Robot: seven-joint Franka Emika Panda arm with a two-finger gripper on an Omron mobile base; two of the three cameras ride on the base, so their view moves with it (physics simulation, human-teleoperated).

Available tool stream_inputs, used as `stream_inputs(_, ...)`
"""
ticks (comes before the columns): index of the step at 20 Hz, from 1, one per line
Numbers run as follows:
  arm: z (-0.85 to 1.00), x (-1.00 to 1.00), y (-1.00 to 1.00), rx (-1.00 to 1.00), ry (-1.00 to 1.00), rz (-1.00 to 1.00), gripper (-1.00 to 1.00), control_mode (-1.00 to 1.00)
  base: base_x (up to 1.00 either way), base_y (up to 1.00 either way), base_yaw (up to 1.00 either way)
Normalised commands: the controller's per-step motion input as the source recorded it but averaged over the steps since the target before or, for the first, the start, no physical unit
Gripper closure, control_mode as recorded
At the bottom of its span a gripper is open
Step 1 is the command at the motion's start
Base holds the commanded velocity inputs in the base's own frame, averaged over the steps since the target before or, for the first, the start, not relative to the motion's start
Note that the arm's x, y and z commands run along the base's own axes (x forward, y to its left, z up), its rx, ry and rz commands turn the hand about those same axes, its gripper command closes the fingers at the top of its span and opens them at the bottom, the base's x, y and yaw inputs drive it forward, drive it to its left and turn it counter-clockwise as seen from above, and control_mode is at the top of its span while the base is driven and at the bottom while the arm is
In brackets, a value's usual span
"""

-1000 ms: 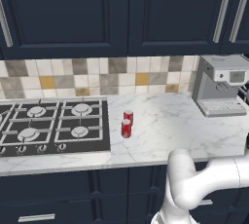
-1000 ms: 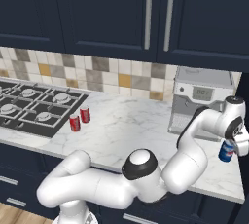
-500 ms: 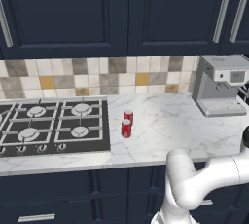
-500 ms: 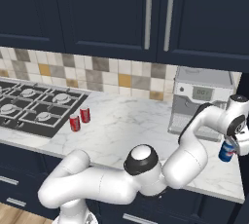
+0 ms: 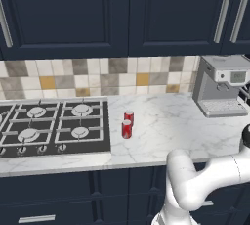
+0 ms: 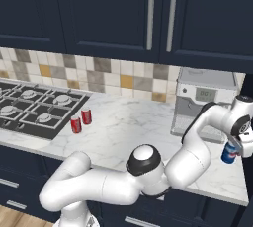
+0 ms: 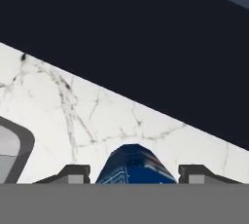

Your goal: Four empty soda cans are scattered around the kitchen. Gather all the cans and cluster them next to the stove for recycling.

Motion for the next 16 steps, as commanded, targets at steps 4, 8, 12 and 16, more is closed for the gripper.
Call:
stream_inputs(4,-0.15,-0.2,0.11,0.02,0.03,0.0,1.0,-1.0,0.0,0.0,0.0)
stream_inputs(8,0.0,-0.34,0.13,0.04,0.0,0.0,1.0,-1.0,0.0,0.0,0.0)
stream_inputs(12,0.01,-0.43,0.15,0.03,0.0,0.0,1.0,-1.0,0.0,0.0,0.0)
stream_inputs(16,0.0,-0.49,0.25,0.0,-0.05,-0.01,1.0,-1.0,0.0,0.0,0.0)
